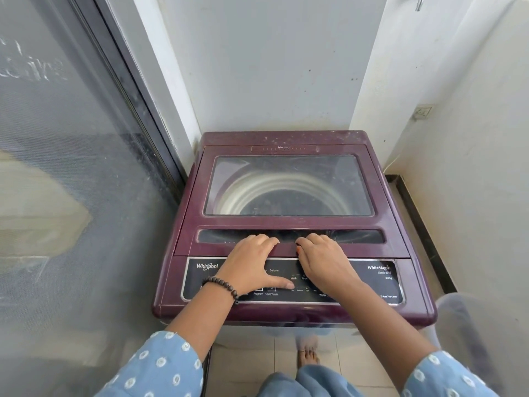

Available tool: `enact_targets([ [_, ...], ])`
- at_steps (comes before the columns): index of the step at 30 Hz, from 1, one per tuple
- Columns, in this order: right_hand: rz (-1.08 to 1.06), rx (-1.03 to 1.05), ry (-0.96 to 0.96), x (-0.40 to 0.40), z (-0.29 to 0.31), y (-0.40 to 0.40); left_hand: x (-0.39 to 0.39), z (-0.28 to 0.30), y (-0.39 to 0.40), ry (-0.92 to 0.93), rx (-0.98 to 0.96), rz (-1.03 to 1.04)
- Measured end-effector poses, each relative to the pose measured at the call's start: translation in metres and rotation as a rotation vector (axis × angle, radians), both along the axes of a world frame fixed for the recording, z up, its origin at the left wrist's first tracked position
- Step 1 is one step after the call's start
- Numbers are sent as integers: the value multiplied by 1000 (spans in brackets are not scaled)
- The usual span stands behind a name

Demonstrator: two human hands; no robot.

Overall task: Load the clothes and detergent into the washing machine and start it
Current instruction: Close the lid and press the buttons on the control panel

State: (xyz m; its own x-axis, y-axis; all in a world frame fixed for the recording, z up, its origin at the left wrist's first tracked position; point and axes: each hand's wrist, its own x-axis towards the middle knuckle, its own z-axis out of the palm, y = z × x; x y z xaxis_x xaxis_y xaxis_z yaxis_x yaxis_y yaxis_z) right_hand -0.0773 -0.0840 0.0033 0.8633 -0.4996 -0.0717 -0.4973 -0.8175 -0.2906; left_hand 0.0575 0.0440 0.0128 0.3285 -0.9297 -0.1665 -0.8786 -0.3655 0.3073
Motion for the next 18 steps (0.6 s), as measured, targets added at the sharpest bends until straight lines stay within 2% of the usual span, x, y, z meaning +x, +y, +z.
enact_targets([
  [8, -32, -46, -90, -1, -11, 1, 5, -7, 1, 0, -51, -23],
  [13, 10, -65, -80, -2, -13, -1, 7, -11, 2, 24, -50, -32],
  [18, 10, 38, -159, -1, -9, -5, 15, -4, 9, 300, -178, 43],
])
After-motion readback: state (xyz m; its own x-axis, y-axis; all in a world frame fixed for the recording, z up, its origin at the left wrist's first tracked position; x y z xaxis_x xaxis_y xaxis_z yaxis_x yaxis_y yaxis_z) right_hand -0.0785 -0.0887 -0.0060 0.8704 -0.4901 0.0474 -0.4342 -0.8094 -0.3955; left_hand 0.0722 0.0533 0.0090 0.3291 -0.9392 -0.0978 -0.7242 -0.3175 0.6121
